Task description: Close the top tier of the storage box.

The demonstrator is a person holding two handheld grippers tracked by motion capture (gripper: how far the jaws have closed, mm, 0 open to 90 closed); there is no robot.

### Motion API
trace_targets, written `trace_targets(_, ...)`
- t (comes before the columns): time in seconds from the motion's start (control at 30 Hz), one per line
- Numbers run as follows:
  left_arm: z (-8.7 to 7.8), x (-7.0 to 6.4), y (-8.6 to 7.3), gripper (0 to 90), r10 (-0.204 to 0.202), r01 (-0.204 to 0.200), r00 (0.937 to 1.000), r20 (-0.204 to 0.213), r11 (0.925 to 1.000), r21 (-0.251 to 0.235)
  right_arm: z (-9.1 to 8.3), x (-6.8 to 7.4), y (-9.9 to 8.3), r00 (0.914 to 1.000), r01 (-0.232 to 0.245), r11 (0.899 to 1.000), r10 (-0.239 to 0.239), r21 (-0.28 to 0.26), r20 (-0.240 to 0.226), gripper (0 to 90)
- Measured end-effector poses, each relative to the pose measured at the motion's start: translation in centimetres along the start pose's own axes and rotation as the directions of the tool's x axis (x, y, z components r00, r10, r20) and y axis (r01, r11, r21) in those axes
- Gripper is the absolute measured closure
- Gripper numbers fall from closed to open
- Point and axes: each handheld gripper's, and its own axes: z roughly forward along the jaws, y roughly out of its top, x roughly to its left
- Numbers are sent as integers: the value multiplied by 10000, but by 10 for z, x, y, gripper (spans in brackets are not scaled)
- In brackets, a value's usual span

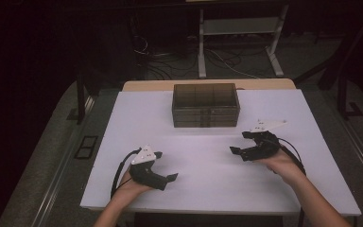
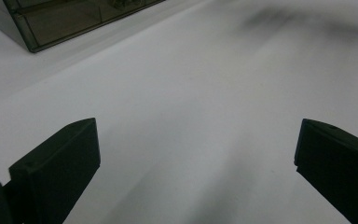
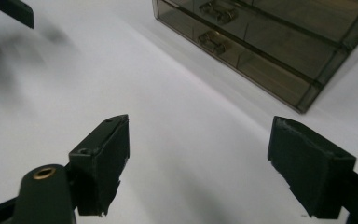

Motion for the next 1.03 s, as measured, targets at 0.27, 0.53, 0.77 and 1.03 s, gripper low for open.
trace_targets(0.27,0,0,0,0,36,-36,10000,10,10000,72,-17,2,-25,9994,-232,9995,238,-226,260,194)
trace_targets(0.53,0,0,0,0,30,-30,10000,9,10000,38,-31,2,-44,9985,-376,9988,388,-317,398,194)
trace_targets(0.77,-1,0,0,0,63,-63,10000,-50,10000,24,-39,3,-63,9964,-684,9973,697,-269,482,194)
trace_targets(1.03,-1,1,0,0,98,-97,9999,-74,9999,60,-40,3,-72,9958,-750,9965,769,-382,503,194)
